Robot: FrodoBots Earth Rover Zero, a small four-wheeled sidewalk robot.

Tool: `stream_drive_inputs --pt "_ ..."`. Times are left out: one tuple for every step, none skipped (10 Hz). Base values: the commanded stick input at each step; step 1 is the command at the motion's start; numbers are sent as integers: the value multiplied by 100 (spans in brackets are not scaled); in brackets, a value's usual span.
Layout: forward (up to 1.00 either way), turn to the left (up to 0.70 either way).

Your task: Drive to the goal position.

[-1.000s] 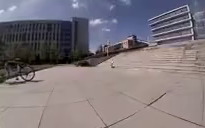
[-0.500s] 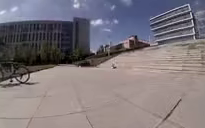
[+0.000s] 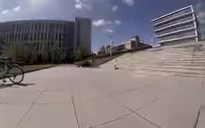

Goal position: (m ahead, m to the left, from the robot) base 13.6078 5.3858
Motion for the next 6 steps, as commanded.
stream_drive_inputs --pt "70 0" --pt "70 0" --pt "70 0" --pt "70 0" --pt "70 0" --pt "70 0"
